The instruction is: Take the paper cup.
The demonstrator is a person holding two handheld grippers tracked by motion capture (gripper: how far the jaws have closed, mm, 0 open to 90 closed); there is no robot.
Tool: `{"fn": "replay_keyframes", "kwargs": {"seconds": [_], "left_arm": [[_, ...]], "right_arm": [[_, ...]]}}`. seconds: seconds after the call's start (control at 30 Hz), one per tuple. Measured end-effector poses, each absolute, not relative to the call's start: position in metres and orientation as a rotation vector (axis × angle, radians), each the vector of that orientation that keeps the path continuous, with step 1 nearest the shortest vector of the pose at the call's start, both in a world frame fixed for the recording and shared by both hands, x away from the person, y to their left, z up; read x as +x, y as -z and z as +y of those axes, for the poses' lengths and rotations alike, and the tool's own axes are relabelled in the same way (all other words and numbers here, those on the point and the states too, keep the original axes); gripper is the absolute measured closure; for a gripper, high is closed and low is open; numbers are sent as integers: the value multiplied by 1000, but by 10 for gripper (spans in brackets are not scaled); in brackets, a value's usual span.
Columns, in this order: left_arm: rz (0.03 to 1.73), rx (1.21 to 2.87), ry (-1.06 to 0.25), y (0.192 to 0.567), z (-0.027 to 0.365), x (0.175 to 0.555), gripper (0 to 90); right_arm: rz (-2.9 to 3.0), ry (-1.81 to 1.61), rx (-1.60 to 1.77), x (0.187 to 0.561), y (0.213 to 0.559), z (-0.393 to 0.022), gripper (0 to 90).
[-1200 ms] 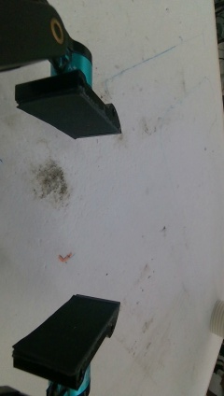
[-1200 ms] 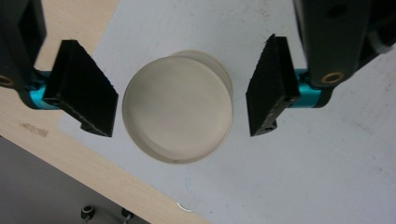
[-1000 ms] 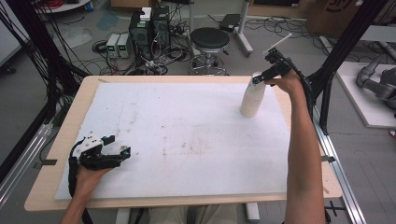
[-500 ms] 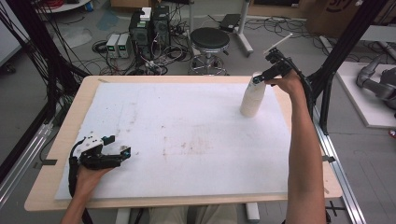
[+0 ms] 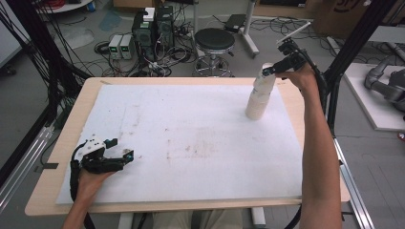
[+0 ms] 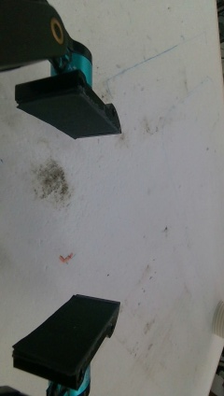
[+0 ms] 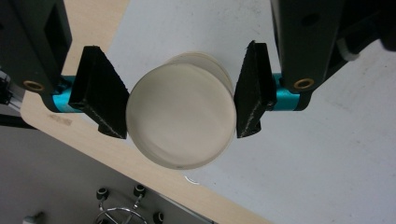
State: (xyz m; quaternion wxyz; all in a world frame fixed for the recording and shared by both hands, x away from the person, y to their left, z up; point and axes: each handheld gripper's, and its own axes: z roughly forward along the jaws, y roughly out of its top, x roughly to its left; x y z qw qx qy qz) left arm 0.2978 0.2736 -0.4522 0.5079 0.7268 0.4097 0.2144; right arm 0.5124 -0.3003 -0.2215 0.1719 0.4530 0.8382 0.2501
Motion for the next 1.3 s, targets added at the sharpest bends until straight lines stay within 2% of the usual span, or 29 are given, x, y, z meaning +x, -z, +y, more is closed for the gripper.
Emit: {"fn": "replay_keyframes", "kwargs": {"seconds": [0.33,0.57,1.0,1.3], "left_arm": [[990,1744,-507,452,274,298,134],[985,1745,-505,452,274,298,134],[980,1747,-508,452,274,298,134],[947,1747,-523,452,274,295,133]], "right_arm": [[2350,-750,1204,497,180,-292,384],[2346,-751,1151,483,165,-283,383],[2406,-980,920,435,173,-257,383],[2488,-1141,713,392,210,-225,383]]}}
